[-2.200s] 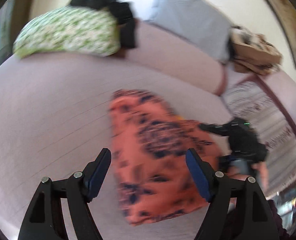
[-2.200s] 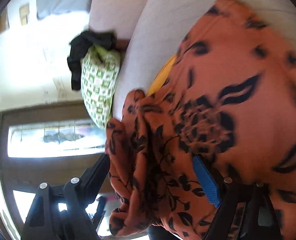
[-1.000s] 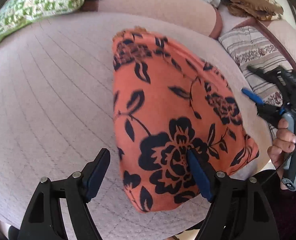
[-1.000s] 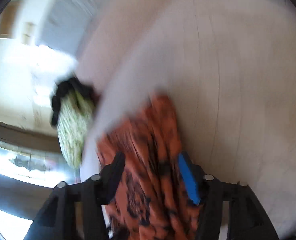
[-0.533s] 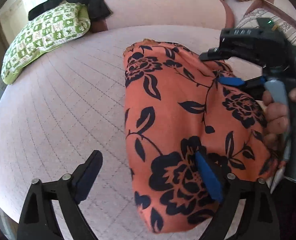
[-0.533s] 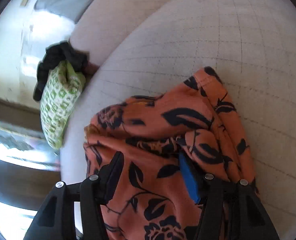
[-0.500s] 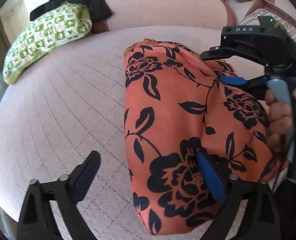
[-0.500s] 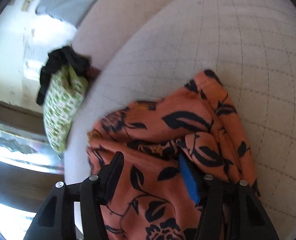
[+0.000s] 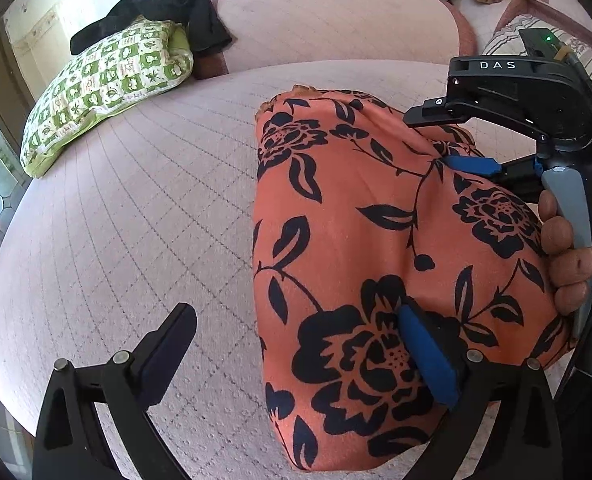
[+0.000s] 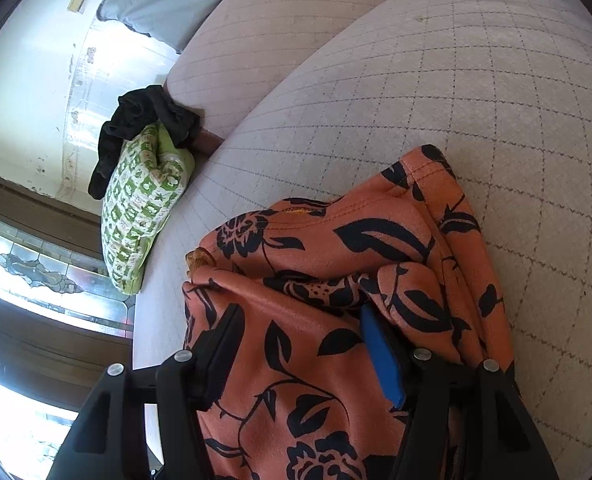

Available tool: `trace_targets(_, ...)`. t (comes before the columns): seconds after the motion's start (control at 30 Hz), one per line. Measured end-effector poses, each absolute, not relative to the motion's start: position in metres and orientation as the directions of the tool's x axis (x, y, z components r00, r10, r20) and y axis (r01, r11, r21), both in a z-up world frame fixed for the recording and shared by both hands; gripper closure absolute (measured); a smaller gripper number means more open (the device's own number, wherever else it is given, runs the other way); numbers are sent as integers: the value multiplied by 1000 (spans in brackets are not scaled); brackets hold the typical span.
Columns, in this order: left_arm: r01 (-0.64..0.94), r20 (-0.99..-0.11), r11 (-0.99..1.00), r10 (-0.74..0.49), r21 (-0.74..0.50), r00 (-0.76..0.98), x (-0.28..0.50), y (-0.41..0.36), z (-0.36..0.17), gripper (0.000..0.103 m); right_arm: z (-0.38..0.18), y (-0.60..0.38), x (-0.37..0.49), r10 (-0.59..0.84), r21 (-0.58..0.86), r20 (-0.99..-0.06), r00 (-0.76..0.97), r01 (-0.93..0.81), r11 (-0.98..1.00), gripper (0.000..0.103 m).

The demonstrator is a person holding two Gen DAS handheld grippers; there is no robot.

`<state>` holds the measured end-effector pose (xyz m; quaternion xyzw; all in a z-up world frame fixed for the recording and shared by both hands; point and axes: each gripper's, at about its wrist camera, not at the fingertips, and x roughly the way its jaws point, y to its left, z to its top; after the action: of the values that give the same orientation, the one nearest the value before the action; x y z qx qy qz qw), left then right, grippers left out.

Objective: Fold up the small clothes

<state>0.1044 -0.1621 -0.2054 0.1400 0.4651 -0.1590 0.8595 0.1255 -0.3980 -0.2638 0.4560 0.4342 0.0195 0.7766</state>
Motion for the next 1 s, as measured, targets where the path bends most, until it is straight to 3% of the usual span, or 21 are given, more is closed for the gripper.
trace_targets(0.37,385,-850,920,-145,72,506,105,-160,-208,0,-265,-399,125,437,728,-647,625,336,597,38)
trace_targets(0.6,363,-907,929,-214,-74,362,117,-141,-204,0,-258,-391,123,420,698,-654,630,286,657,38)
trace_targets(0.8,303,-879,953,-156,-14,451,111,-108,-180,0,-221,-397,82,420,701,-626,657,238,672,37)
trace_targets(1.0,221,-889,975,-72,34,452,113,-85,-188,0,-207,-387,30,540,768,-549,638,129,628,37)
